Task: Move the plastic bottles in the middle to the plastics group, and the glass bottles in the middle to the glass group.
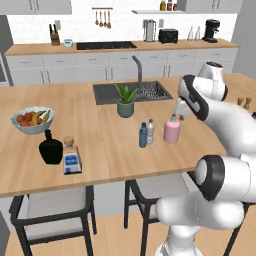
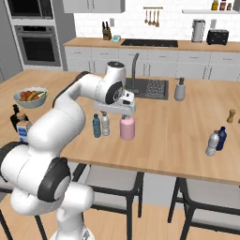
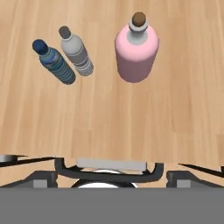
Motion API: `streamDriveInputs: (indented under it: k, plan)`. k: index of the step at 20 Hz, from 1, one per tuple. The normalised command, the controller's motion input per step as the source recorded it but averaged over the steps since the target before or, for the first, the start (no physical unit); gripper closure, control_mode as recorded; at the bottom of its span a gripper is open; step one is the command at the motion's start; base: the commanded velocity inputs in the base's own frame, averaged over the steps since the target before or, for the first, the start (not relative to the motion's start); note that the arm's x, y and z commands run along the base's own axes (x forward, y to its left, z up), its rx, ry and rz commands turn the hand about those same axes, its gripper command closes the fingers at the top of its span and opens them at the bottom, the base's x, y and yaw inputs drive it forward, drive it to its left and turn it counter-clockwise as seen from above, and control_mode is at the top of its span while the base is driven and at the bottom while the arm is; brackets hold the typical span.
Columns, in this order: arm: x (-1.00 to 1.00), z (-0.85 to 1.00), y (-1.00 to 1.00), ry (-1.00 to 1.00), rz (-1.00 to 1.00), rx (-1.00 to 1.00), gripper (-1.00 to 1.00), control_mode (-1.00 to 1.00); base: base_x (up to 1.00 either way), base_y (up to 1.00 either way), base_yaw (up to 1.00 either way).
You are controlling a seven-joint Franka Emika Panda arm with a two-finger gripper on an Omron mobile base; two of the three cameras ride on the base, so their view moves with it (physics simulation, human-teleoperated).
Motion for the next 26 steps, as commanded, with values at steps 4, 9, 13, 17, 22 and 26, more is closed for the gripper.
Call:
streamDriveInputs:
  k: [4,9,13,17,22,26]
  plan:
    - [0.58,-0.2,-0.07,0.05,0.0,0.0,-1.0,-1.0,0.0,0.0,0.0]
    - [0.43,-0.18,0.01,0.0,-0.01,0.0,-1.0,-1.0,0.0,0.0,0.0]
    - [0.29,-0.22,0.01,0.0,0.0,-0.01,-1.0,-1.0,0.0,0.0,0.0]
    - [0.3,-0.31,0.0,0.0,0.0,-0.04,-1.0,-1.0,0.0,0.0,0.0]
    - [0.32,-0.32,0.0,0.0,0.0,-0.02,-1.0,-1.0,0.0,0.0,0.0]
    - [0.35,-0.24,0.0,0.0,0.0,-0.01,-1.0,-1.0,0.0,0.0,0.0]
